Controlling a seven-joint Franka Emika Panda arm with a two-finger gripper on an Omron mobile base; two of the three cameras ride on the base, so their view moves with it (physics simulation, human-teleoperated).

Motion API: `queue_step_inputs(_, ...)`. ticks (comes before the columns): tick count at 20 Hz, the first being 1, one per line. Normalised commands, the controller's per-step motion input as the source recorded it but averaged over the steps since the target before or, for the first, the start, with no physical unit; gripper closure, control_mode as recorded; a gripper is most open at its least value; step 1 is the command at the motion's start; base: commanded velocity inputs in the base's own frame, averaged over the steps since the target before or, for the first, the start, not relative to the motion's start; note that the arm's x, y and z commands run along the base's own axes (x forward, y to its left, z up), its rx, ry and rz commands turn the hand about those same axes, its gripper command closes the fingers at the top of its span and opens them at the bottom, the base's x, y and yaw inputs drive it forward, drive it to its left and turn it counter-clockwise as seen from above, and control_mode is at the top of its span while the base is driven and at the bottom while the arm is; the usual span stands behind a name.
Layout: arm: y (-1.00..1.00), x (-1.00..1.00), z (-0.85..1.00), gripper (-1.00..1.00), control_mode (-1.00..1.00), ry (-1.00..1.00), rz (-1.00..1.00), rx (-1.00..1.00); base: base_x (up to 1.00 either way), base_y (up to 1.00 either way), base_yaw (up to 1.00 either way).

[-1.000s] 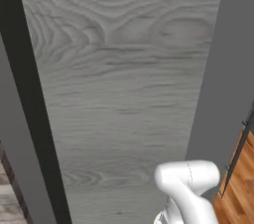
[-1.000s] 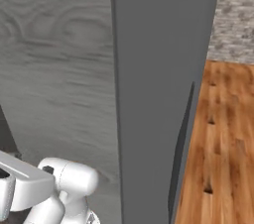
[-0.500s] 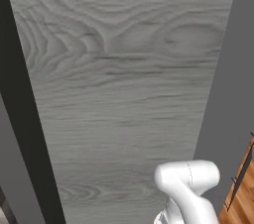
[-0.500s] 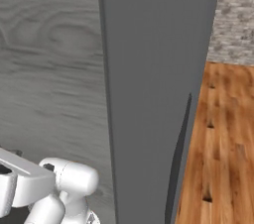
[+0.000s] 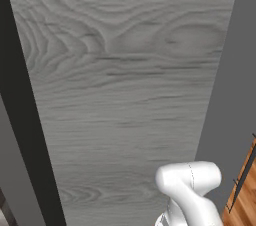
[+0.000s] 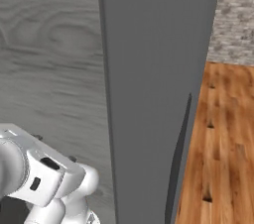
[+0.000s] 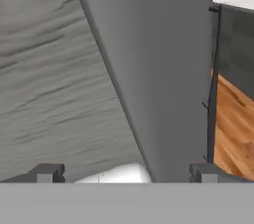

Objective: The ice cube tray has been filled with water. Take the tray and place it in the freezer to make ice. Close the freezer door after placing the tray.

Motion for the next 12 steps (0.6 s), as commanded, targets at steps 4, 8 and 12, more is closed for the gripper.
queue_step_inputs(4, -0.2, 0.42, 0.01, -1.0, -1.0, 0.0, 0.0, 0.29, 0.0, 0.0, 0.0)
queue_step_inputs(8, -0.09, 0.46, 0.0, -1.0, -1.0, 0.0, 0.0, 0.29, 0.0, 0.0, 0.0)
queue_step_inputs(12, -0.04, 0.48, 0.0, -1.0, -1.0, 0.0, 0.0, 0.27, 0.0, 0.0, 0.0)
